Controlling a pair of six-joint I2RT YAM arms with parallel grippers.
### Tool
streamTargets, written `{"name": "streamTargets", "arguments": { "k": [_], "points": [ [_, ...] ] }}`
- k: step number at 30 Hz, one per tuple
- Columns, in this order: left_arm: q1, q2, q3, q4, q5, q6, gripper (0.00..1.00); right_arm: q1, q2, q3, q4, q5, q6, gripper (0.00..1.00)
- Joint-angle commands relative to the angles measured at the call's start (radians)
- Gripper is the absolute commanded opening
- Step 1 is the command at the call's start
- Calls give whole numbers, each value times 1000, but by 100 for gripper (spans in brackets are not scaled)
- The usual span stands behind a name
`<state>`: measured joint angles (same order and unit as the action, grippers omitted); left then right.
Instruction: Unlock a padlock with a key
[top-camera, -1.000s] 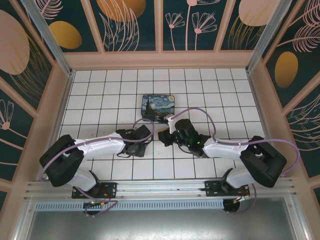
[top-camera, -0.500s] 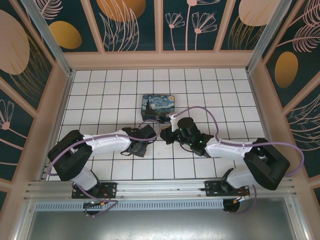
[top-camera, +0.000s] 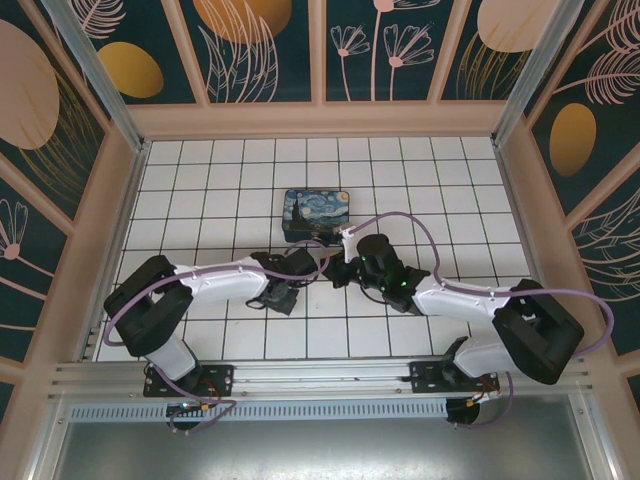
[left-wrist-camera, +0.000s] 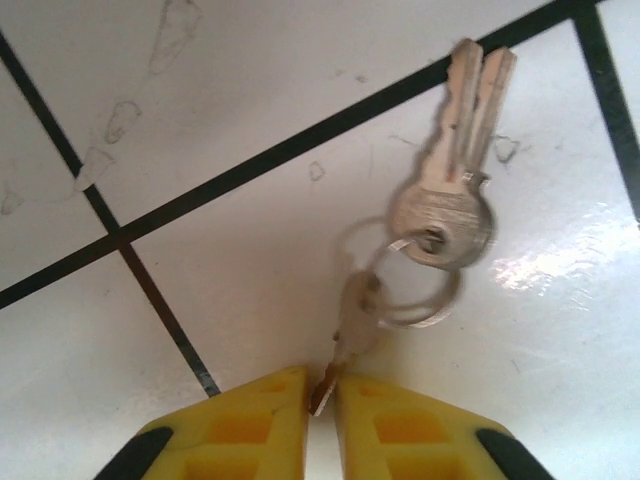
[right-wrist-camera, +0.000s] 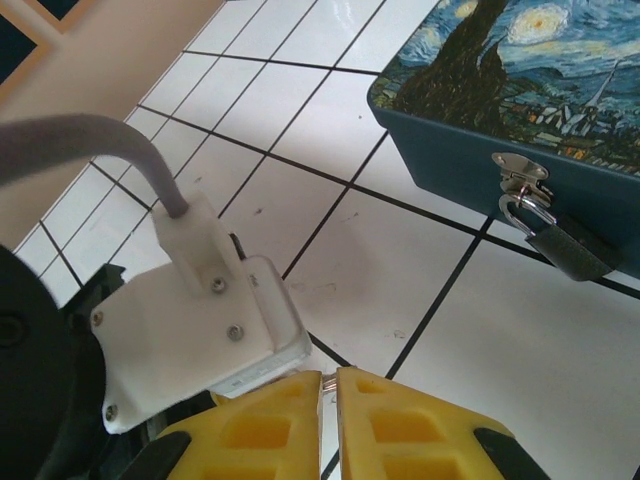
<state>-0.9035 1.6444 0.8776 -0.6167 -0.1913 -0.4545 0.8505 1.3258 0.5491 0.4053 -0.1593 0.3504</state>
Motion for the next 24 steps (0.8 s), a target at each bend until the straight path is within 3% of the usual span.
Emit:
{"name": "streamTargets", "arguments": {
  "k": [1,9,16,24],
  "points": [
    [18,61,15,35,-85,39,13,-4,-38,4,-6,-9,9,13],
    [25,24,62,-14,-40,125,0,-9,-76,-9,-50,-66,-42,13],
    [102,-96,74,7,147,198,0,-78,-131,-20,-117,-200,-52,13],
    [134,-202,86,61,356,251,0,-128,-145,-78,-52,-406,-57,16]
  ]
}}
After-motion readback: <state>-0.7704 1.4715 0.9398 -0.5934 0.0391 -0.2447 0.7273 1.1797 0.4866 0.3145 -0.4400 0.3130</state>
